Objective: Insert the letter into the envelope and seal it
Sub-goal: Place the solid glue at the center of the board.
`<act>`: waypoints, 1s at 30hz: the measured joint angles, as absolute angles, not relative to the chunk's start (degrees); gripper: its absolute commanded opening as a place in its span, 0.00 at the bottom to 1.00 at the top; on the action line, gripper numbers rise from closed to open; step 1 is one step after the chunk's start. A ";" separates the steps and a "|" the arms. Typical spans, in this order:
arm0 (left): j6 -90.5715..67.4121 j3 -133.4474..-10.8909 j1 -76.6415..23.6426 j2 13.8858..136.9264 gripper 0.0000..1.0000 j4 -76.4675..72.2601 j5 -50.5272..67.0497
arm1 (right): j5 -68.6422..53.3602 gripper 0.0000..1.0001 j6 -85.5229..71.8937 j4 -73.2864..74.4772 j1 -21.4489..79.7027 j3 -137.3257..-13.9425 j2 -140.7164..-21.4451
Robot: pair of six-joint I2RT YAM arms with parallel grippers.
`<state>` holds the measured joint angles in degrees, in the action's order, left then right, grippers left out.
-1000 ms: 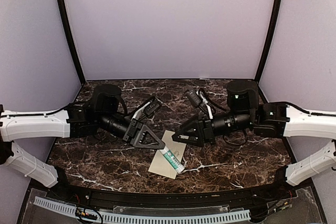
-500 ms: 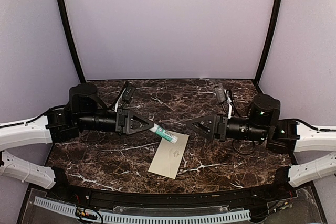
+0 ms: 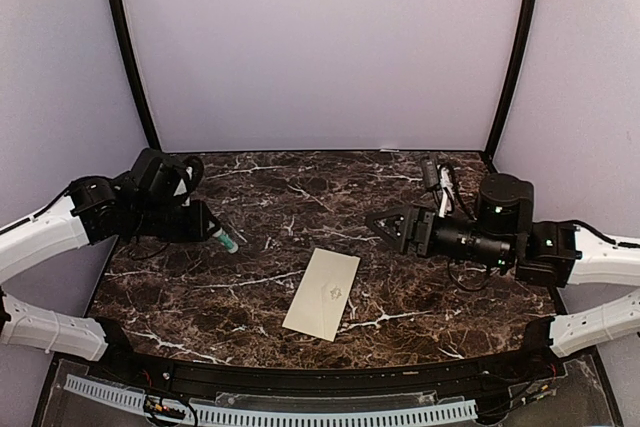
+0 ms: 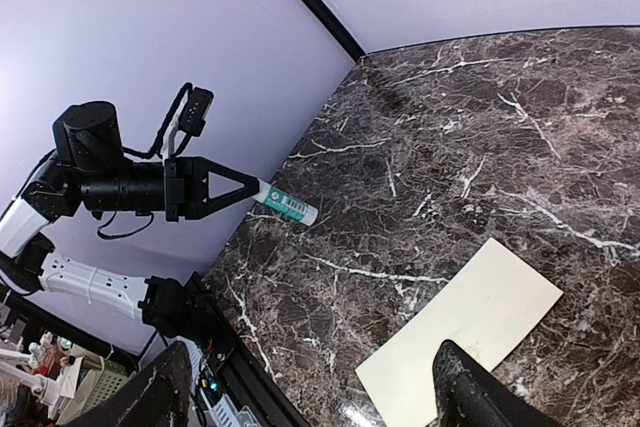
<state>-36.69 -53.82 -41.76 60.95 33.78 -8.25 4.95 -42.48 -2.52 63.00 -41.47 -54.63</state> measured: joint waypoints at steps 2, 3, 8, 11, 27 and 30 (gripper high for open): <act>-34.89 -53.04 -37.54 60.95 0.00 34.83 -9.65 | 5.98 0.80 -42.35 -1.19 63.00 -41.78 -54.63; -33.98 -52.45 -35.14 60.95 0.00 34.98 -10.11 | 6.35 0.80 -42.30 -0.51 63.00 -41.85 -54.63; -29.08 -49.15 -22.92 61.19 0.00 33.43 -10.02 | 7.64 0.80 -42.28 1.76 63.00 -41.89 -54.63; -26.94 -46.81 -16.73 62.61 0.00 30.39 -8.73 | 7.88 0.80 -42.30 2.46 63.00 -41.89 -54.61; -21.23 -44.93 -13.32 70.83 0.07 23.51 -8.47 | 9.08 0.80 -42.54 3.49 63.00 -41.89 -53.49; -20.75 -44.47 -13.34 71.05 0.11 23.00 -8.45 | 9.08 0.80 -42.52 3.49 63.00 -41.89 -53.87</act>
